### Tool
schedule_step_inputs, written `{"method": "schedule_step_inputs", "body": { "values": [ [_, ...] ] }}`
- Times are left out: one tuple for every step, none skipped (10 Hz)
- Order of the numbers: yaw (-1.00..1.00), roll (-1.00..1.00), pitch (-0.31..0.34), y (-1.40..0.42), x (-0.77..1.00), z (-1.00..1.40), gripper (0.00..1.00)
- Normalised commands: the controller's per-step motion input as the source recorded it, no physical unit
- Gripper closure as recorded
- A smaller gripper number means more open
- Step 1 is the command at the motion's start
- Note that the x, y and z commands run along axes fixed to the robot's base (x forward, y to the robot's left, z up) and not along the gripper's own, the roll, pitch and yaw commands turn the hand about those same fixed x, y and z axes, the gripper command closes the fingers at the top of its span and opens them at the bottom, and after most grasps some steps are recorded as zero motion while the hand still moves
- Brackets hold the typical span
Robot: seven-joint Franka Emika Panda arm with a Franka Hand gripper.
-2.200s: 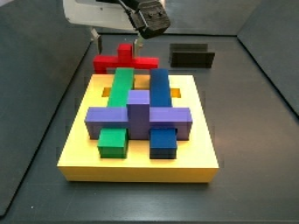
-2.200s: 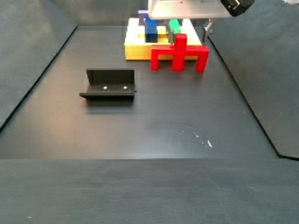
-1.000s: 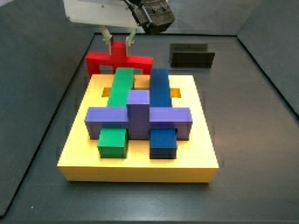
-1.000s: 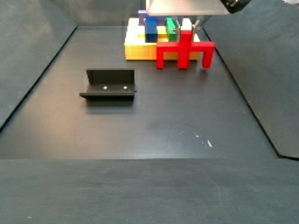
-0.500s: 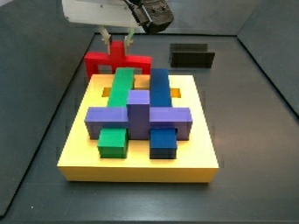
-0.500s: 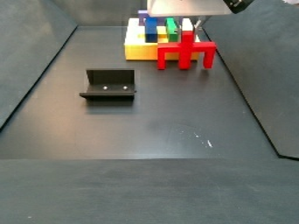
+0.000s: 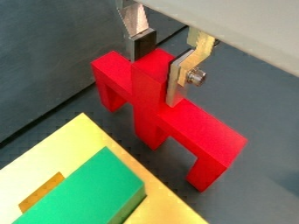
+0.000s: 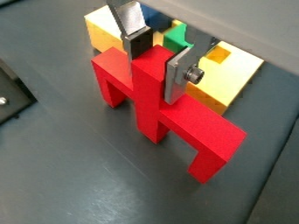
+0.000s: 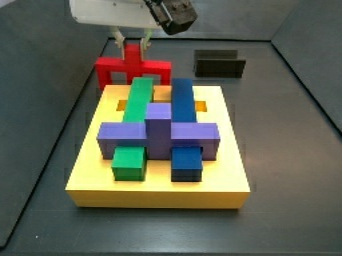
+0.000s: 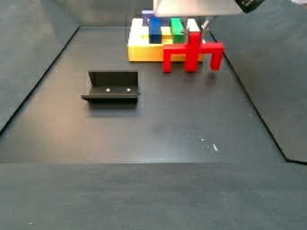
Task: Pick up the red object. Move up. Move to above the board. Insert the red object.
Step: Move up, then move to above the board.
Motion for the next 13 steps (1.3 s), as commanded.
{"method": "schedule_step_inputs", "body": {
  "values": [
    [-0.02, 0.0, 0.04, -0.03, -0.04, 0.76, 1.0],
    [-0.03, -0.01, 0.071, -0.04, -0.06, 0.58, 1.0],
    [-0.01, -0.04, 0.042, -0.02, -0.01, 0.23, 1.0],
    [0.0, 0.0, 0.0, 0.0, 0.0, 1.4, 1.0],
    [0.0, 0.0, 0.013, 0.01, -0.02, 1.4, 1.0],
    [0.0, -0.03, 0.007, 0.0, -0.06, 1.4, 1.0],
    [-0.01, -0.05, 0.013, 0.01, 0.0, 1.4, 1.0],
    [-0.01, -0.04, 0.07, 0.0, 0.05, 0.91, 1.0],
    [-0.01, -0.04, 0.102, 0.0, 0.04, 0.46, 1.0],
    [-0.01, -0.04, 0.076, 0.0, 0.04, 0.25, 1.0],
    [-0.01, -0.04, 0.061, 0.0, 0.02, 0.17, 1.0],
    [0.02, -0.06, 0.095, -1.4, 0.75, 0.4, 1.0],
    [0.02, 0.01, 0.119, -1.4, 0.76, 0.36, 1.0]
  ]
}}
